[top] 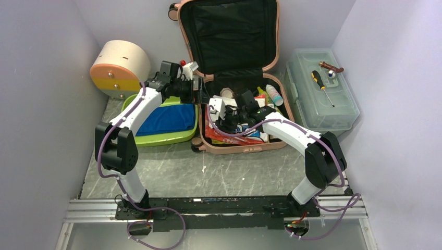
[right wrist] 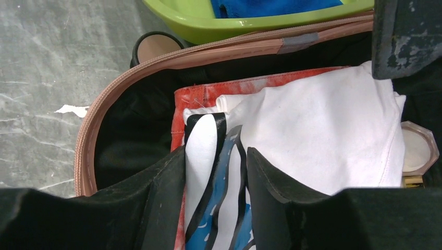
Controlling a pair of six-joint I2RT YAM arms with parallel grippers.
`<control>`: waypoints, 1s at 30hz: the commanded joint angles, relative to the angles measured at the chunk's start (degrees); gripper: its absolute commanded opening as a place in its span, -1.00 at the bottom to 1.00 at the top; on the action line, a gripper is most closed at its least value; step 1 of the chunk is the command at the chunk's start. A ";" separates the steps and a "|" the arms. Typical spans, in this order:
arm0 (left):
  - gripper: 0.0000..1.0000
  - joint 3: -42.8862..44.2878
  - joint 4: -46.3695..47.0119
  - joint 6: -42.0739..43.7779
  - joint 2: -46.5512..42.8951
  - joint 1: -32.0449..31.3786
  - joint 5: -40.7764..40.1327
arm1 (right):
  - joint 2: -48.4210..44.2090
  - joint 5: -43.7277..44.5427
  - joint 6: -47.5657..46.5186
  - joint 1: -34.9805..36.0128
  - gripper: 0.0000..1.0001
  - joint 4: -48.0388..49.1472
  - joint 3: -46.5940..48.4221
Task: Open, take out, and arrange the luggage
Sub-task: Pick up the clothes from the opened luggage.
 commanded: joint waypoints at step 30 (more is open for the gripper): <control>0.81 5.16 -3.42 -13.67 9.06 -6.24 8.27 | -8.82 -0.23 -1.97 -7.35 -1.00 1.63 1.53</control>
